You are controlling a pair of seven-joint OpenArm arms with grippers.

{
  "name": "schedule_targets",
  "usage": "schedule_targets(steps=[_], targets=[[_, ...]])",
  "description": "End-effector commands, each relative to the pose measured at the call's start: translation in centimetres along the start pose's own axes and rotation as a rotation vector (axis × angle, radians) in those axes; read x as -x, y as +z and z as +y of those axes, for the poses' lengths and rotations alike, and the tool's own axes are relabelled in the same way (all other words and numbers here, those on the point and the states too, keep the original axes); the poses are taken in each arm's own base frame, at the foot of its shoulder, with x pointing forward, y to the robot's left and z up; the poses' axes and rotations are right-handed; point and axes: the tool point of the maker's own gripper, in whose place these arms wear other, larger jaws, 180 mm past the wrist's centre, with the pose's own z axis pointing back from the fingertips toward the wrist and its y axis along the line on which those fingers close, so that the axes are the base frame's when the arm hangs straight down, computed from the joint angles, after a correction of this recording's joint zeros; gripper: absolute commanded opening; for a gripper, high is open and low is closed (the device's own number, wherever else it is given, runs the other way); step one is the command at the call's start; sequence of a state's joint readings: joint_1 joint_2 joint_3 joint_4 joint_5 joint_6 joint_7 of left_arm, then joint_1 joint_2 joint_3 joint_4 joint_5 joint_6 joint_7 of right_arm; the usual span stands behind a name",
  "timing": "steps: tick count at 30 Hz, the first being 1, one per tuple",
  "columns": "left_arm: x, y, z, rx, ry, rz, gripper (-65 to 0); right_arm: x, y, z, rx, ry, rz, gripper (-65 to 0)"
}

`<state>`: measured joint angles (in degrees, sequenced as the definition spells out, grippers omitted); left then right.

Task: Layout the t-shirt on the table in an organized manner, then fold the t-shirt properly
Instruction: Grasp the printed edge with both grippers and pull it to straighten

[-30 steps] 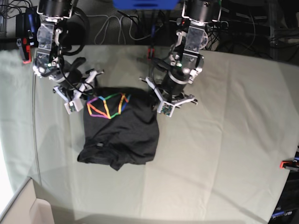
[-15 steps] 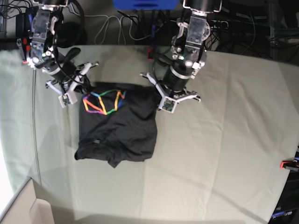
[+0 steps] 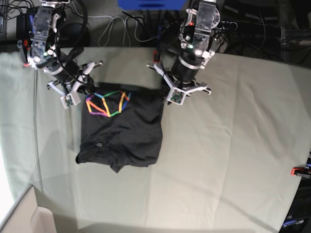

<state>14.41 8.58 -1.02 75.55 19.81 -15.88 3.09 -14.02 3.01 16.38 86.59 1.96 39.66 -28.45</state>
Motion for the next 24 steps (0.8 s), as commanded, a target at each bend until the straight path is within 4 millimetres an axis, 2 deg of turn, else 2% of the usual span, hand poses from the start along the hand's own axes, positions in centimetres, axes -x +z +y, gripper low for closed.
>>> schedule_targets(steps=[1,4,8,10,13,16,18,21,24], targets=[[-1.4,-0.1,-0.1,-0.004,0.007,-0.049,-48.5,-1.3,0.3,-0.4,0.005,0.012,-0.044,-65.0],[-1.3,0.1,-0.2,-0.004,0.010,-0.051,-32.9,-1.2,0.3,-0.4,0.005,0.012,-0.042,-65.0],[-1.6,-0.3,-0.1,0.001,0.062,-0.064,-20.9,-1.2,0.3,-0.3,0.001,0.011,-0.040,-65.0],[-1.8,-0.9,0.0,0.007,0.114,-0.073,-19.1,-1.1,0.2,-0.2,0.001,0.011,-0.037,-65.0],[-1.4,-1.9,-0.1,0.020,0.152,-0.057,-20.4,-1.1,0.2,-0.2,0.001,0.011,-0.036,-65.0],[-1.2,-2.3,-0.6,0.035,0.154,-0.046,-23.2,-1.0,0.3,-0.3,0.002,0.009,-0.034,-65.0],[-1.2,-2.3,-1.8,0.063,0.144,-0.046,-28.4,-1.0,0.3,-0.4,0.005,0.011,-0.033,-65.0],[-1.2,-2.3,-2.3,0.075,0.139,-0.047,-42.8,-1.1,0.4,-0.5,0.008,0.013,-0.035,-65.0],[-1.1,-2.3,-2.2,0.073,0.147,-0.044,-62.8,-0.5,0.5,-0.3,0.005,0.010,-0.024,-65.0]])
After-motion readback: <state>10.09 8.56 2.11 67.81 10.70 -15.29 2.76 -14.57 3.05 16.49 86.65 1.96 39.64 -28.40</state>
